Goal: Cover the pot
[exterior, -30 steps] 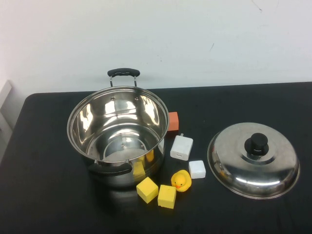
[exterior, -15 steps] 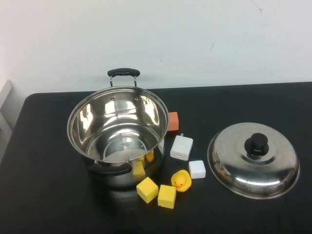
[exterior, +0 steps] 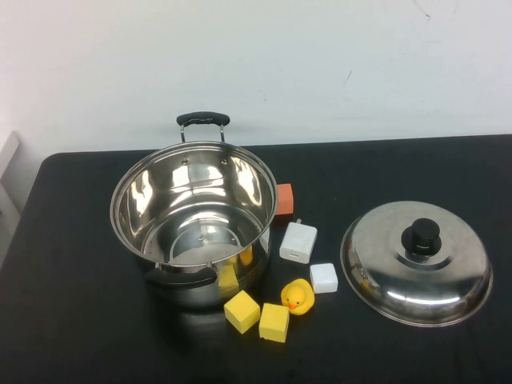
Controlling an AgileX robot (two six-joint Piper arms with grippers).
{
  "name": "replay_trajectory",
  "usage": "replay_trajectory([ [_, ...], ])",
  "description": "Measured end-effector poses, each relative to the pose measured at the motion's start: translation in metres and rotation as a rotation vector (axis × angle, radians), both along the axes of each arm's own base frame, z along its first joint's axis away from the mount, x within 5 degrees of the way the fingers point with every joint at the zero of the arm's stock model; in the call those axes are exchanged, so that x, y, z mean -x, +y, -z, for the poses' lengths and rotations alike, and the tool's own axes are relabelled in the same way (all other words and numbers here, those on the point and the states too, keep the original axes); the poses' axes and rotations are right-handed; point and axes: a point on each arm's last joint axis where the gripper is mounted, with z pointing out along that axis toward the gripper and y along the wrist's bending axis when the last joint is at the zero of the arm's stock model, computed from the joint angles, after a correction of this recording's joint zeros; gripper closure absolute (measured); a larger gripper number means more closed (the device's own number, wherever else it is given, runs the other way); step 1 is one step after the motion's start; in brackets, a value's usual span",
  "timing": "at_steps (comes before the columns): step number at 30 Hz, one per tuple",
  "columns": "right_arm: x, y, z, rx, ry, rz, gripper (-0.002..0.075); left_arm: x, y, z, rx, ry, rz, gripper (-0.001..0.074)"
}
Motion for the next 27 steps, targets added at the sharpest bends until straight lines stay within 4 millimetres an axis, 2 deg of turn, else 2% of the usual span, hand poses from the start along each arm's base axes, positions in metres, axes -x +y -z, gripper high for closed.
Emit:
replay_trajectory([
  [6, -0.002, -0.004, -0.008, 0.274, -0.083, -0.030, 0.0728, 0.000, 0.000, 0.000, 0.000, 0.000, 0.000, 0.0736],
  [9, 0.000, -0.004, -0.032, 0.468, -0.153, -0.067, 0.0728, 0.000, 0.000, 0.000, 0.000, 0.000, 0.000, 0.0736],
  [12, -0.005, -0.004, -0.066, 0.654, -0.178, -0.112, 0.0728, 0.000, 0.000, 0.000, 0.000, 0.000, 0.000, 0.0736],
  [15, -0.021, -0.004, -0.082, 0.760, -0.129, -0.164, 0.0728, 0.000, 0.000, 0.000, 0.000, 0.000, 0.000, 0.0737],
  [21, -0.065, -0.013, -0.096, 0.753, -0.104, -0.093, 0.0703, 0.000, 0.000, 0.000, 0.000, 0.000, 0.000, 0.0736],
  [24, -0.092, -0.003, -0.098, 0.739, -0.202, -0.127, 0.0630, 0.000, 0.000, 0.000, 0.000, 0.000, 0.000, 0.0736],
  [27, -0.119, 0.017, -0.092, 0.759, -0.309, -0.201, 0.0494, 0.000, 0.000, 0.000, 0.000, 0.000, 0.000, 0.0736],
])
